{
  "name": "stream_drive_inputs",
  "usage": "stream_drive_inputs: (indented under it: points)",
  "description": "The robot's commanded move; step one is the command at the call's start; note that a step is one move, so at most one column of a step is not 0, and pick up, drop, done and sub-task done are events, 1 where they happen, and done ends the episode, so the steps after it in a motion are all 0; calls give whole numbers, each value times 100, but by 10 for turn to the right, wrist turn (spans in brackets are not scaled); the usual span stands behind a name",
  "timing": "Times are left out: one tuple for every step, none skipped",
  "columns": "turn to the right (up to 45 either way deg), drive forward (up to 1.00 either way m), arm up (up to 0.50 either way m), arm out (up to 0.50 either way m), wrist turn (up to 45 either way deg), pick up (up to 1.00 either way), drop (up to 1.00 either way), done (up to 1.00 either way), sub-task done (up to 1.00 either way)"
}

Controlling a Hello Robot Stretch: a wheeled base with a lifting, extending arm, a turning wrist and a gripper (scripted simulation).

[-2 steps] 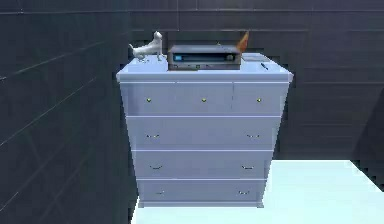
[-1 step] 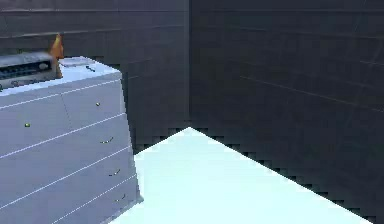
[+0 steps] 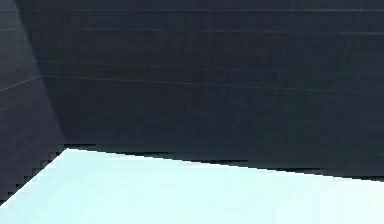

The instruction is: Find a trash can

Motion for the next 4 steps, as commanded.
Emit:
stream_drive_inputs:
  points:
    - [0, 10, 0, 0, 0, 0, 0, 0, 0]
    - [450, 0, 0, 0, 0, 0, 0, 0, 0]
    - [180, 0, 0, 0, 0, 0, 0, 0, 0]
    - [0, 100, 0, 0, 0, 0, 0, 0, 0]
